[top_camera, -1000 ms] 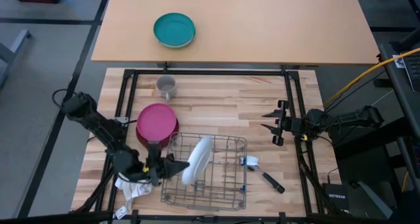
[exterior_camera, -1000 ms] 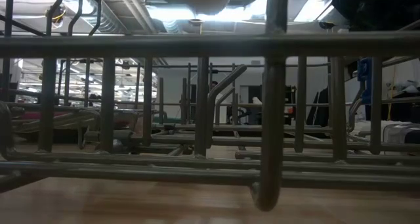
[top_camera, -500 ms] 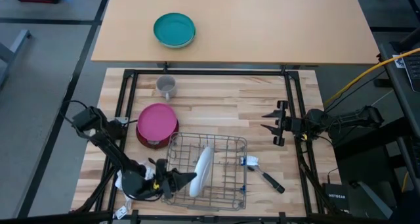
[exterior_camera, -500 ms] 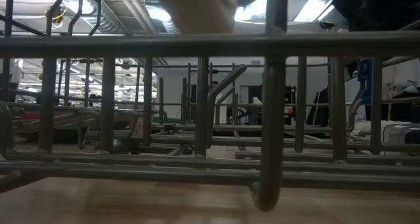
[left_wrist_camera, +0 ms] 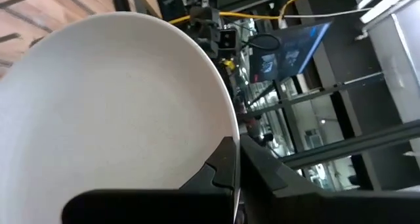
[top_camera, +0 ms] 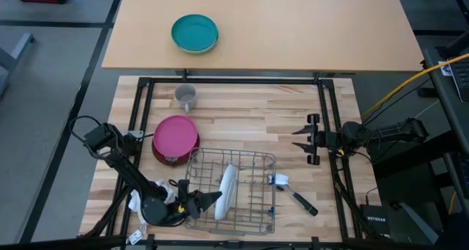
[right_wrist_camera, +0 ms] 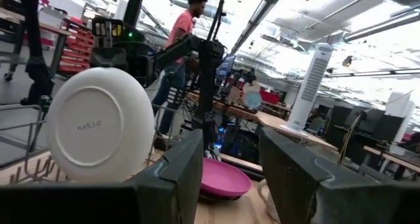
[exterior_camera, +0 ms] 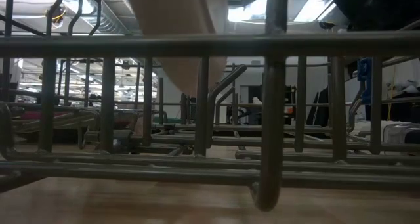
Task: Sort dishes
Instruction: Put the white plate into the dish rack, then put the pink plate into the dish rack
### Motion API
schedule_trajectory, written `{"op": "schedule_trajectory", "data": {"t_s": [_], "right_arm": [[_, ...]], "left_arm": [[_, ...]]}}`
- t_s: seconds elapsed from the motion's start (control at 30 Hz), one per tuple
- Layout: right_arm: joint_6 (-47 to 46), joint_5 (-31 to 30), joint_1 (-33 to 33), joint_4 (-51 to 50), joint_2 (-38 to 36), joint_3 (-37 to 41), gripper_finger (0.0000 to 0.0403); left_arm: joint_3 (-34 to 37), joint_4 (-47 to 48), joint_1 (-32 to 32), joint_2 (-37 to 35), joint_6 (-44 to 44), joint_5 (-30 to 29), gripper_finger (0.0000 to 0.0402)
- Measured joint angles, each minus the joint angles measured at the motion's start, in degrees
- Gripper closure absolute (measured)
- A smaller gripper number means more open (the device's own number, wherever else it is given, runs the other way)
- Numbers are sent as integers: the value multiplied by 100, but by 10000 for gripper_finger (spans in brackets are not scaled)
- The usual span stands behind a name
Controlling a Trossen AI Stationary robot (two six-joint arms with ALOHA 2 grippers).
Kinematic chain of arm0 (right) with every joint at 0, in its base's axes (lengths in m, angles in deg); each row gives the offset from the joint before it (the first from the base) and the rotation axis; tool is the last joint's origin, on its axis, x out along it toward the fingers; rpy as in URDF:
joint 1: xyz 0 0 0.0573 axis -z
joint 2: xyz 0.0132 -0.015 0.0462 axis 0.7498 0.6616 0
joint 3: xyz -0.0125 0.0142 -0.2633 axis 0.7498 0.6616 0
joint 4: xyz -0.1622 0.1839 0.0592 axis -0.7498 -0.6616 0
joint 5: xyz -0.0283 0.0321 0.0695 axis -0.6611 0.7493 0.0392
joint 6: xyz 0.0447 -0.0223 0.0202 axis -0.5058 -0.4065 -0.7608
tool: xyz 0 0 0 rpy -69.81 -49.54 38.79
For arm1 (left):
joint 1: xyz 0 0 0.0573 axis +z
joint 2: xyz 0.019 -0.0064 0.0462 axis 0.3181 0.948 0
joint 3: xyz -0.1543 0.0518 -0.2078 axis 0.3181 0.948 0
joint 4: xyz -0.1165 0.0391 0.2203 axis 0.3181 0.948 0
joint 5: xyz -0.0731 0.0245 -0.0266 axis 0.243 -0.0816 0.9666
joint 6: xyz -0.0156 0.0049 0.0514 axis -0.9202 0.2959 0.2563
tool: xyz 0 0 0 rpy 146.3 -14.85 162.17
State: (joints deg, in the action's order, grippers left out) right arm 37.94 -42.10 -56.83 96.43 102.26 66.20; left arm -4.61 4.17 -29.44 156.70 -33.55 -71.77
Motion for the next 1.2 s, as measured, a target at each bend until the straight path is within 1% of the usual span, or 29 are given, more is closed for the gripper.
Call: {"op": "schedule_trajectory", "data": {"t_s": [0.37, 0.5, 0.6, 0.73, 0.87, 1.03, 1.1, 1.2], "right_arm": [[-66, 87, 0, -13, 2, 0, 249], [-66, 87, 0, -13, 0, -1, 249], [-66, 87, 0, -13, 0, 0, 249], [-66, 87, 0, -13, 0, 0, 249], [-66, 87, 0, -13, 0, -1, 249], [-66, 87, 0, -13, 1, -1, 249], [-66, 87, 0, -13, 1, 0, 249], [-82, 89, 0, -13, 0, 0, 249]], "left_arm": [[-2, 1398, 171, -2, -1501, -15, 401], [-9, 1624, 211, -13, -1803, -21, 396], [-9, 1623, 226, -13, -1759, -10, 389], [-9, 1633, 227, -13, -1298, 38, 373], [-4, 1654, 229, -13, -908, 84, 340], [-4, 1651, 229, -11, -747, 96, 293], [-2, 1650, 203, -22, -576, 97, 283], [0, 1652, 157, -100, -332, 97, 278]]}}
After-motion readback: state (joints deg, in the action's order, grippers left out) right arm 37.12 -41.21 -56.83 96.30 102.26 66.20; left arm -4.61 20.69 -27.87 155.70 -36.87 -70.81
